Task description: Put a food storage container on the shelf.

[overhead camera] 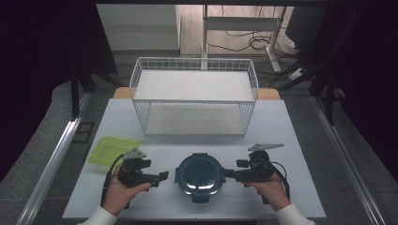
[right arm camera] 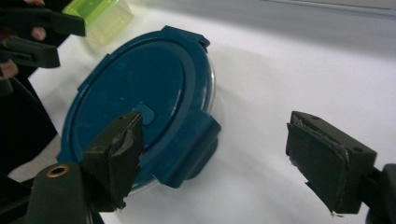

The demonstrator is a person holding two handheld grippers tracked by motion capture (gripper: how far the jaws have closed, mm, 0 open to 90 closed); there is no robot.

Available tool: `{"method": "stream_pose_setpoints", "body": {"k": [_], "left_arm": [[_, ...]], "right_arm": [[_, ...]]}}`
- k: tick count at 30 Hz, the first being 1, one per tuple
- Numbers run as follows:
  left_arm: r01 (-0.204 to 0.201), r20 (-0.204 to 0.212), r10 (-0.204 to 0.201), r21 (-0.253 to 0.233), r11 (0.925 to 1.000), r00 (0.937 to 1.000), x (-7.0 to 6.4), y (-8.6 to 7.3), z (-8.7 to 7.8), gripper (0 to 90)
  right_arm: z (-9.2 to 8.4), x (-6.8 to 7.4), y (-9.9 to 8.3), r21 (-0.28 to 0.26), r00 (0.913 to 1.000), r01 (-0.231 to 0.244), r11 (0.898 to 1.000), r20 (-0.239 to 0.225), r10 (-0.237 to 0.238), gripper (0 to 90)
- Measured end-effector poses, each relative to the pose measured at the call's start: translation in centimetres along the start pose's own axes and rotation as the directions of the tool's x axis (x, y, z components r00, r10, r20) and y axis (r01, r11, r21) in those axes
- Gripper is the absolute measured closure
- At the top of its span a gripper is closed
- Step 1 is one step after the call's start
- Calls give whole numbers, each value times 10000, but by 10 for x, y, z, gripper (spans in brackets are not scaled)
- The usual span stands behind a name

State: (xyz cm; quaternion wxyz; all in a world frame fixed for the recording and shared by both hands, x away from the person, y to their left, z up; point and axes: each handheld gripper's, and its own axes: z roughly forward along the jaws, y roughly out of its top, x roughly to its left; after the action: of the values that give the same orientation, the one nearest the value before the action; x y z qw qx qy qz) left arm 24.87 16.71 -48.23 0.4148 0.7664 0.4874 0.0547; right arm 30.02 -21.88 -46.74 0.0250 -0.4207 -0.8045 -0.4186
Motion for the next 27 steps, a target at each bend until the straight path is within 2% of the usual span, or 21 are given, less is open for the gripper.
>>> {"method": "stream_pose_setpoints", "body": {"k": [4, 8, 10, 11, 13, 15, 19, 20, 27], "left_arm": [[145, 50, -145, 101, 9998, 9999, -3, 2, 6, 92], [436, 450, -444, 186, 9989, 9980, -4, 5, 13, 76], [761, 872, -784, 289, 9967, 9931, -5, 6, 17, 71], [946, 1154, -986, 397, 9947, 9884, -5, 7, 20, 68], [1097, 1469, -1176, 609, 9921, 9821, -6, 7, 24, 62], [1366, 1778, -1490, 802, 9874, 9727, -6, 6, 30, 59], [1481, 1942, -1648, 977, 9841, 9670, -7, 7, 36, 63], [1581, 2046, -1766, 1036, 9820, 9628, -8, 8, 38, 65], [1622, 2218, -1856, 1193, 9795, 9573, -8, 9, 48, 97]], "right_arm": [[4, 2, 1, 45, 9998, -94, 9999, -169, 94, 177], [8, 5, 1, 106, 9994, -168, 9998, -291, 171, 167], [12, 6, 1, 205, 9993, -170, 9996, -326, 176, 158], [13, 7, 0, 263, 9993, -176, 9995, -319, 184, 153], [15, 7, -1, 316, 9990, -221, 9993, -377, 233, 146], [17, 8, -3, 367, 9979, -377, 9986, -510, 396, 137], [24, 7, -5, 526, 9943, -670, 9964, -796, 710, 127], [25, 7, -6, 535, 9935, -724, 9959, -844, 767, 127], [34, 10, -7, 665, 9896, -864, 9940, -1097, 934, 138]]}}
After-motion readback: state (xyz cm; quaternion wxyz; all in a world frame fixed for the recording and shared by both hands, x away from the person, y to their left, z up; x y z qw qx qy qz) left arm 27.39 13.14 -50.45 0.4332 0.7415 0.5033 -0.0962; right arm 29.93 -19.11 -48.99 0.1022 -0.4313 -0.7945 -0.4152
